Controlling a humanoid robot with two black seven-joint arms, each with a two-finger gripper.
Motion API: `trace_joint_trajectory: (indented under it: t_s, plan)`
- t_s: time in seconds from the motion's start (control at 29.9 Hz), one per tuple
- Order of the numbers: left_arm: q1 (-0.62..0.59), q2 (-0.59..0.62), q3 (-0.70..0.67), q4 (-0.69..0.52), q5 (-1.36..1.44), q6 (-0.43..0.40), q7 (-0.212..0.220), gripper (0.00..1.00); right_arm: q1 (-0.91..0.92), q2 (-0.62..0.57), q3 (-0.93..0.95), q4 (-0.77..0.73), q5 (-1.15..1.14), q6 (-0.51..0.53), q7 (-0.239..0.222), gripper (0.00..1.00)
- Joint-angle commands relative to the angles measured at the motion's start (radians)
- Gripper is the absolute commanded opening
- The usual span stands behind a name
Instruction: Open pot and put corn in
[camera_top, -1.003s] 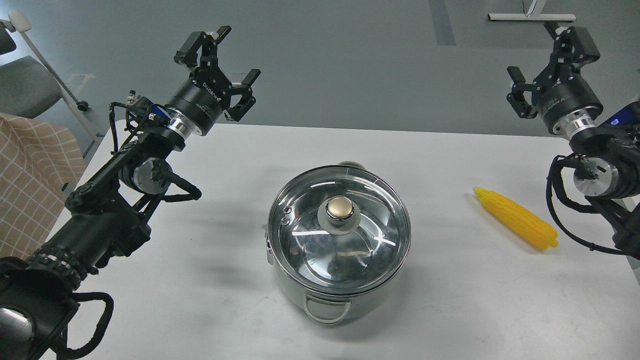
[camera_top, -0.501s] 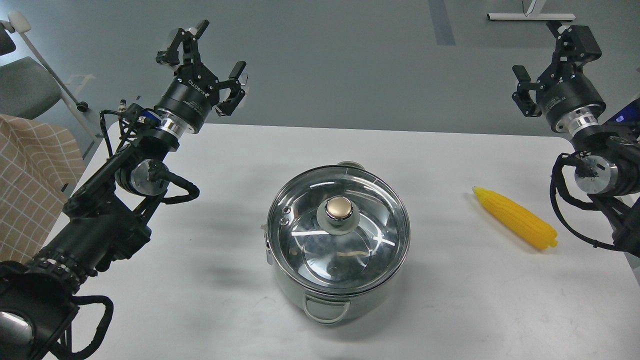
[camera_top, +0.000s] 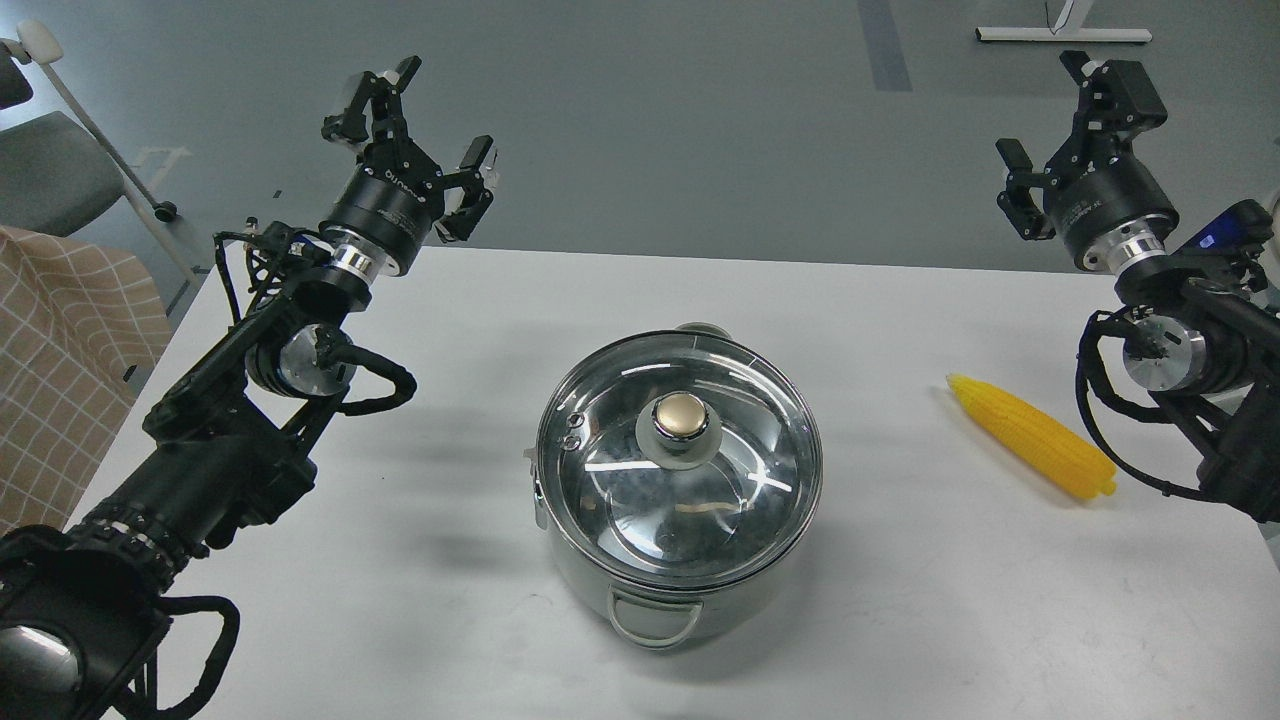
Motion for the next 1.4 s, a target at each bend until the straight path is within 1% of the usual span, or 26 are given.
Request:
trace_joint_trajectory:
  t_s: [0.0,0.07,0.4,0.5,0.53,0.6,0.63,0.67,0.74,0.8,0.84,0.87,0.9,0.94,0.97,1.0,1.07,1.14,1.2,1.24,1.37]
  plan:
    - [0.011,0.0,-0.01,-0.004,0.002,0.002,-0.026,0.98,0.003,0.004,0.0,0.002,0.0,0.0,0.0,1.0]
    - [0.015,0.004,-0.013,-0.007,0.001,-0.001,-0.033,0.98,0.003,0.012,0.0,0.002,0.0,0.002,0.0,1.0]
    - [0.015,0.013,0.004,-0.032,0.007,-0.001,-0.036,0.98,0.005,0.021,0.0,0.006,-0.001,0.002,0.0,1.0]
    - [0.015,0.044,0.003,-0.088,0.105,0.0,-0.043,0.98,0.007,0.015,0.0,0.009,-0.001,0.0,0.0,1.0]
    - [0.015,0.077,-0.001,-0.134,0.187,0.0,-0.055,0.98,0.007,0.012,0.0,0.011,-0.001,0.0,0.0,1.0]
    - [0.013,0.108,-0.001,-0.186,0.281,0.0,-0.066,0.98,0.005,0.01,0.0,0.011,-0.001,-0.001,0.0,1.0]
    - [0.013,0.134,-0.002,-0.24,0.376,0.0,-0.072,0.98,0.005,0.01,0.0,0.012,-0.001,-0.003,0.0,1.0]
    - [0.011,0.148,-0.002,-0.267,0.422,0.0,-0.074,0.98,0.005,0.01,0.0,0.012,-0.001,-0.005,0.0,1.0]
    - [0.011,0.202,-0.004,-0.388,0.609,0.003,-0.074,0.98,0.003,0.012,0.0,0.014,-0.001,-0.008,0.0,1.0]
    - [0.011,0.225,-0.005,-0.45,0.712,0.009,-0.075,0.98,0.003,0.013,0.0,0.014,-0.001,-0.009,0.0,1.0]
    - [0.011,0.245,-0.004,-0.508,0.816,0.02,-0.079,0.97,0.003,0.012,0.0,0.014,-0.003,-0.011,0.0,1.0]
    - [0.011,0.253,-0.004,-0.536,0.876,0.026,-0.08,0.97,0.003,0.012,0.0,0.014,-0.003,-0.011,0.0,1.0]
    - [0.011,0.266,-0.004,-0.583,0.998,0.037,-0.086,0.97,0.005,0.012,0.001,0.015,-0.003,-0.012,0.0,1.0]
    - [0.011,0.277,0.002,-0.625,1.122,0.046,-0.101,0.97,0.005,0.01,0.001,0.017,-0.003,-0.014,0.0,1.0]
    - [0.013,0.282,0.004,-0.642,1.189,0.052,-0.114,0.97,0.005,0.01,0.001,0.017,-0.003,-0.014,0.0,1.0]
    - [0.013,0.289,0.013,-0.675,1.332,0.064,-0.142,0.97,0.005,0.009,0.0,0.017,-0.003,-0.015,0.0,1.0]
    - [0.015,0.289,0.032,-0.7,1.485,0.087,-0.142,0.97,0.003,0.006,0.001,0.018,-0.003,-0.015,0.0,1.0]
    - [0.015,0.292,0.097,-0.716,1.741,0.188,-0.142,0.97,0.003,0.004,0.001,0.018,-0.003,-0.021,0.0,1.0]
    - [0.015,0.299,0.168,-0.716,1.82,0.262,-0.142,0.97,0.002,0.004,0.001,0.018,-0.003,-0.021,0.0,1.0]
    - [0.013,0.303,0.191,-0.717,1.82,0.276,-0.142,0.97,0.002,0.004,0.001,0.018,-0.003,-0.021,0.0,1.0]
    - [0.015,0.34,0.304,-0.757,1.82,0.284,-0.142,0.97,-0.001,0.004,0.001,0.018,-0.003,-0.021,0.0,1.0]
